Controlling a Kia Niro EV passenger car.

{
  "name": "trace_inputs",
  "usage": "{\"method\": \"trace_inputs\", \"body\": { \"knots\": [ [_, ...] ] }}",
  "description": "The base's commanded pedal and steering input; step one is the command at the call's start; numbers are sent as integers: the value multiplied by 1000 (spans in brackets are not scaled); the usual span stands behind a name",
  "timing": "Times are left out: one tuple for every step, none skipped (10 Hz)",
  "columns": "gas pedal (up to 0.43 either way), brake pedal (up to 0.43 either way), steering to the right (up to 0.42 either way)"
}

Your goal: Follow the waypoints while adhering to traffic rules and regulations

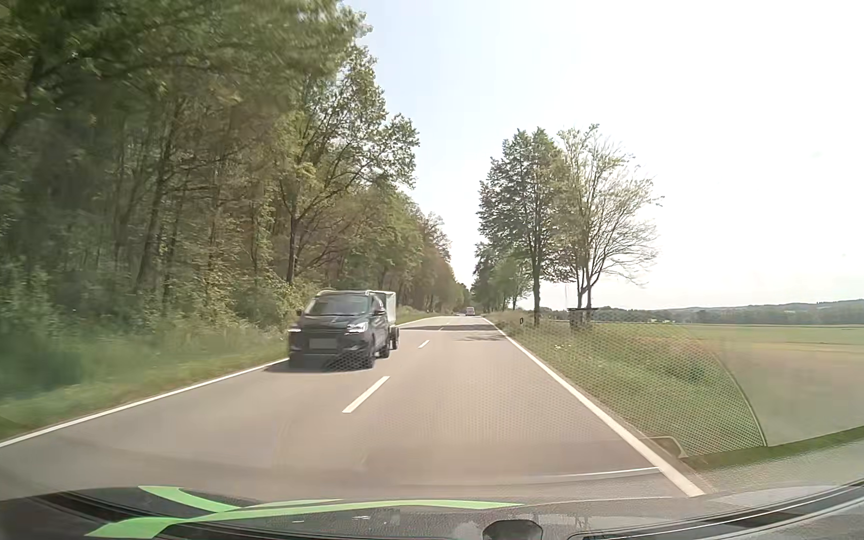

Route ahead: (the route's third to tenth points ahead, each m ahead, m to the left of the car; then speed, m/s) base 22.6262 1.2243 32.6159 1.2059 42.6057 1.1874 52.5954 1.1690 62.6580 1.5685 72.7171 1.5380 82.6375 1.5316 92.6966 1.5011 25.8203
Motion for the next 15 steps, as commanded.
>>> {"method": "trace_inputs", "body": {
  "knots": [
    [177, 0, 0],
    [177, 0, 0],
    [177, 0, 0],
    [177, 0, -1],
    [177, 0, -1],
    [177, 0, -1],
    [177, 0, -1],
    [177, 0, -1],
    [177, 0, -1],
    [177, 0, -1],
    [150, 0, -1],
    [110, 0, -1],
    [98, 0, -1],
    [98, 0, -1],
    [110, 0, -1]
  ]
}}
